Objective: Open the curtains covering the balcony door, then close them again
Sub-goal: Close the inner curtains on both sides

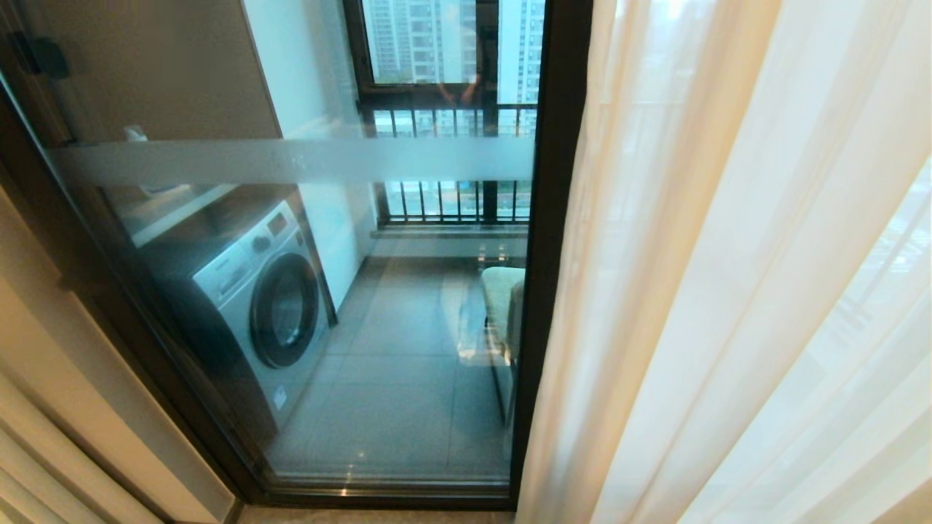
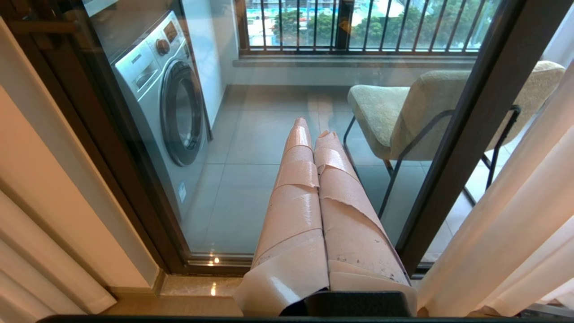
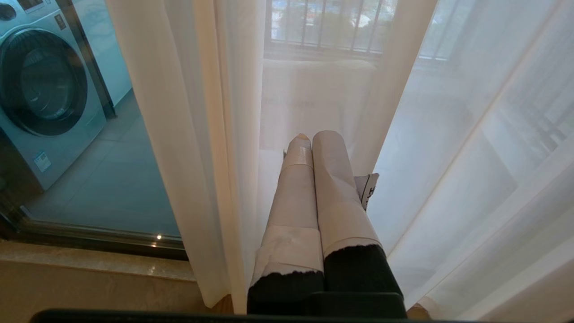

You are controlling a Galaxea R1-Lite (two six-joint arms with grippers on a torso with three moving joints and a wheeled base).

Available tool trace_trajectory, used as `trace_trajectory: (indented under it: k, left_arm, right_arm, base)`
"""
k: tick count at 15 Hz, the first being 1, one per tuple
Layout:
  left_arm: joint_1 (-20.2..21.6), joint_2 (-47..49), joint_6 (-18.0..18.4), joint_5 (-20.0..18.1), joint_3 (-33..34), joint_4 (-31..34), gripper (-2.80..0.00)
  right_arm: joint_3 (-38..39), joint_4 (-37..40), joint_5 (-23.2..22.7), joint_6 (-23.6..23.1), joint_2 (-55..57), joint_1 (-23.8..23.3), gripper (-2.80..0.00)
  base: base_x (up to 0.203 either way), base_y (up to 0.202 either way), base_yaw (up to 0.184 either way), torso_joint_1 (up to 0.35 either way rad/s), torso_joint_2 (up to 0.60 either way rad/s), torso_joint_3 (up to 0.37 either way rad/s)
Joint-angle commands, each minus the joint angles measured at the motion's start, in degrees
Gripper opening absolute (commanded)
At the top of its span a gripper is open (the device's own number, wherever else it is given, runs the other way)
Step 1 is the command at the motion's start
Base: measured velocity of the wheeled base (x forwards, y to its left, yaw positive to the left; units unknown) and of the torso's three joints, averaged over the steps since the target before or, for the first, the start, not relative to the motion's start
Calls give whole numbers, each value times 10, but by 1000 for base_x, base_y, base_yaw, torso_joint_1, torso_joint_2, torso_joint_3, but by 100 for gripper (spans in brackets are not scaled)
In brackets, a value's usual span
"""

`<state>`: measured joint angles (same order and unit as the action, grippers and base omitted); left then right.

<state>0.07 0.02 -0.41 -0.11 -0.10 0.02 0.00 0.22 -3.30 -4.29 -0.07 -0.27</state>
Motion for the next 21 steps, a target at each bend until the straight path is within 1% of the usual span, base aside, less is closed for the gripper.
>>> trace_trajectory:
  k: [1, 17, 21]
  left_arm:
    - [0, 0, 0, 0, 0, 0, -280]
    - [0, 0, -1, 1, 0, 0, -280]
    - [0, 0, -7, 1, 0, 0, -280]
  right_arm:
    - [0, 0, 0, 0, 1, 0, -280]
    - [0, 0, 0, 0, 1, 0, -280]
    - [0, 0, 0, 0, 1, 0, -280]
  base:
    - [0, 0, 0, 0, 0, 0]
    - [0, 0, 0, 0, 0, 0]
    - [0, 27, -2, 2, 1, 1]
